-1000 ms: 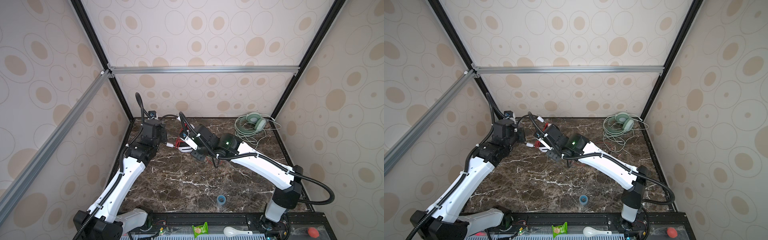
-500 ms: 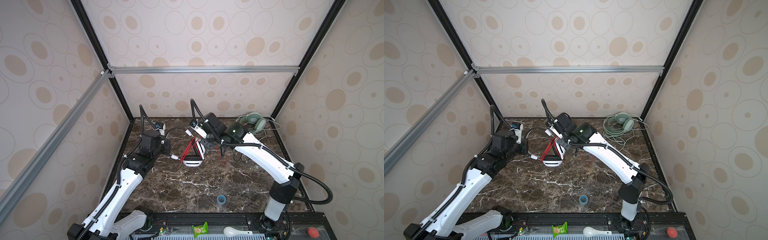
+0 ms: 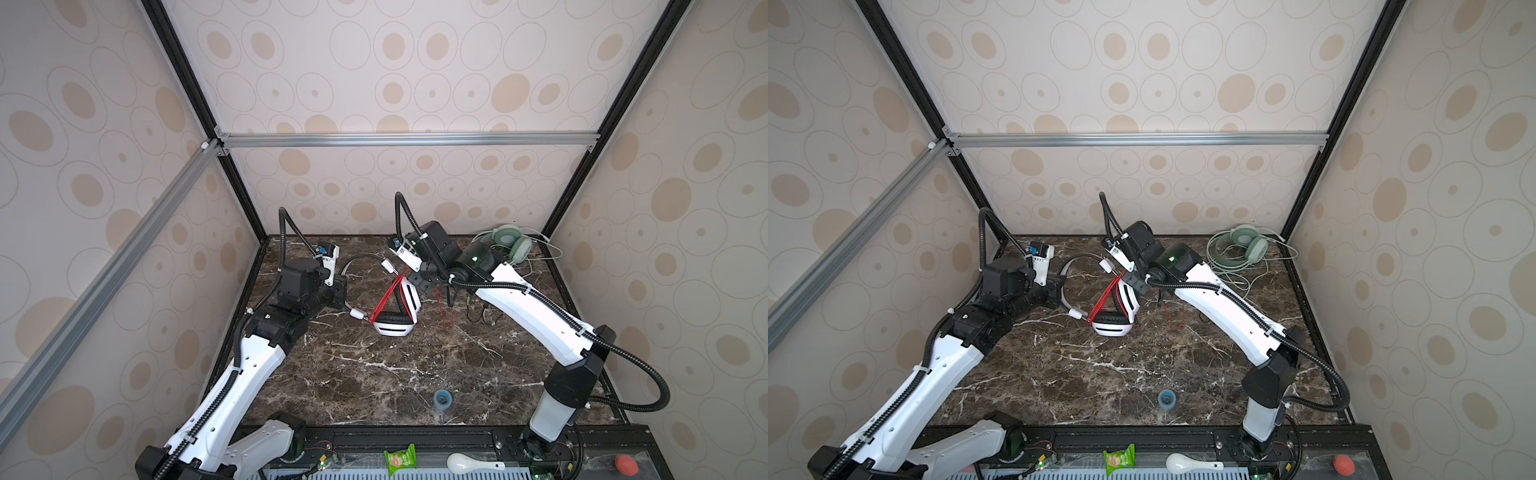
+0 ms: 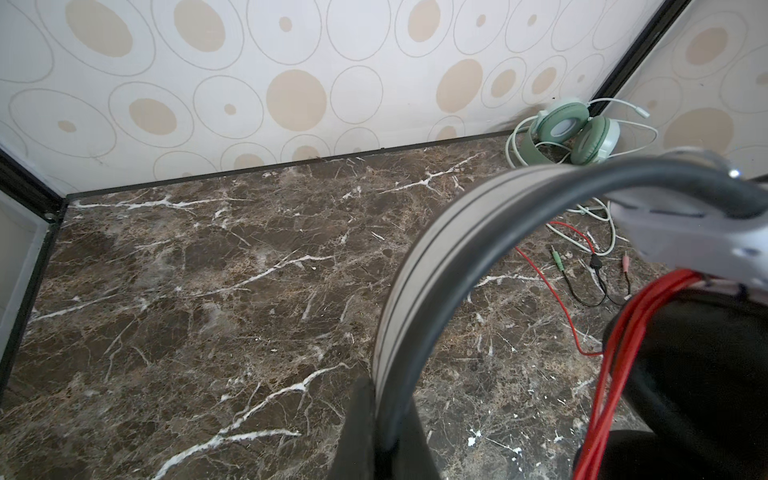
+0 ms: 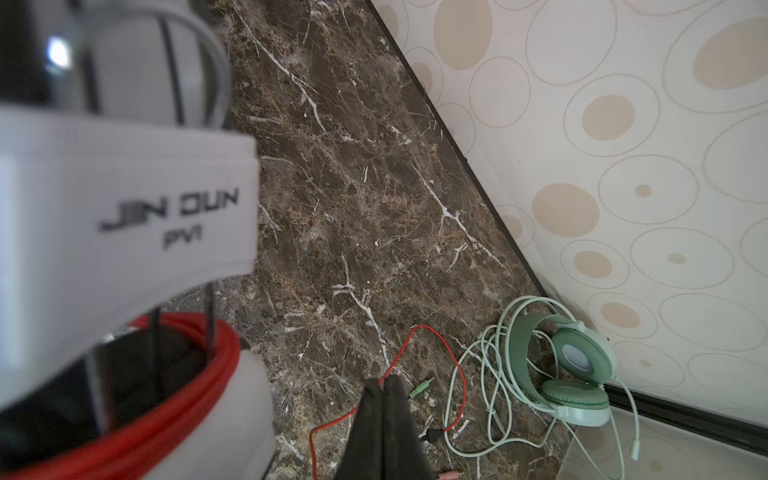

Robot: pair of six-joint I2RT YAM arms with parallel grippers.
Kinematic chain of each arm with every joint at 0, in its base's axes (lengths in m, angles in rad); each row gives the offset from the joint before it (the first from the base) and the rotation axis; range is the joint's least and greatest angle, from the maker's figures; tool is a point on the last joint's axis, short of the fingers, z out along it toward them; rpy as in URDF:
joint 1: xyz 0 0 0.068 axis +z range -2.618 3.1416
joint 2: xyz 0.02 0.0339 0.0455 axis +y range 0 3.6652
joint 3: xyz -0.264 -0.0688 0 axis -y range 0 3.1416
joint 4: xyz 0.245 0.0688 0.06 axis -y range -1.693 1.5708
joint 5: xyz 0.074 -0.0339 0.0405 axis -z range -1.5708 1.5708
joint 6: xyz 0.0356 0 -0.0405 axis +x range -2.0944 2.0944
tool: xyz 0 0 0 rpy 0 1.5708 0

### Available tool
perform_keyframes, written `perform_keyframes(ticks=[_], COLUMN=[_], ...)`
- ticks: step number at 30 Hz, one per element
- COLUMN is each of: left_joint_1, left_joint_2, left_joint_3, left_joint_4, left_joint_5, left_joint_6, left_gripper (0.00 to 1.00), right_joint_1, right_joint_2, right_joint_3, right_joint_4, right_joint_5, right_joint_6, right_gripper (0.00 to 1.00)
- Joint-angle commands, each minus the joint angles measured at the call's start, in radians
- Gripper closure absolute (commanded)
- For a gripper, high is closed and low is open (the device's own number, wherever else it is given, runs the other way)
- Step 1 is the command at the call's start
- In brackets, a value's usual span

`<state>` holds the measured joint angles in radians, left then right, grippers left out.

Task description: Wrap the headphones

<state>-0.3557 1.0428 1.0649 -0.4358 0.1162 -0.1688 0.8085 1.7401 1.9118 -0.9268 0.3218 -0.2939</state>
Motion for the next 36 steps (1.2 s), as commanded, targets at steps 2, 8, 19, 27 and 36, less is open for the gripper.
perform_keyframes(ticks=[2,8,19,27,36], left_joint_1=[-0.002,-0.003,-0.003,-0.003,-0.005], left_joint_2=[-0.018,-0.016,-0.020,-0.006,0.016], left_joint_3=[0.058,0.083,0.137,0.211,0.322], left_joint_4=[-0.012,-0.004,-0.006,-0.017,0.002], left_joint_5=[0.083,0.128,0.194,0.248,0.323], left_joint_6=[0.037,0.024,0.002,-0.030,-0.083], left_gripper=[1.00,1.00,1.00,1.00,1.00], right_joint_1=[-0.057,-0.085,-0.159,-0.183,-0.190], right_joint_2=[-0.064,-0.124,-0.244,-0.284,-0.292], right_joint_3=[-0.054,-0.170,-0.371,-0.504,-0.560], right_joint_4=[0.121,0.235,0.388,0.508,0.618], right_joint_5=[0.029,-0.045,-0.255,-0.402,-0.494], right_joint_6=[0.087,0.153,0.243,0.312,0.382], right_gripper=[0.98,0.91,0.89,0.87,0.85])
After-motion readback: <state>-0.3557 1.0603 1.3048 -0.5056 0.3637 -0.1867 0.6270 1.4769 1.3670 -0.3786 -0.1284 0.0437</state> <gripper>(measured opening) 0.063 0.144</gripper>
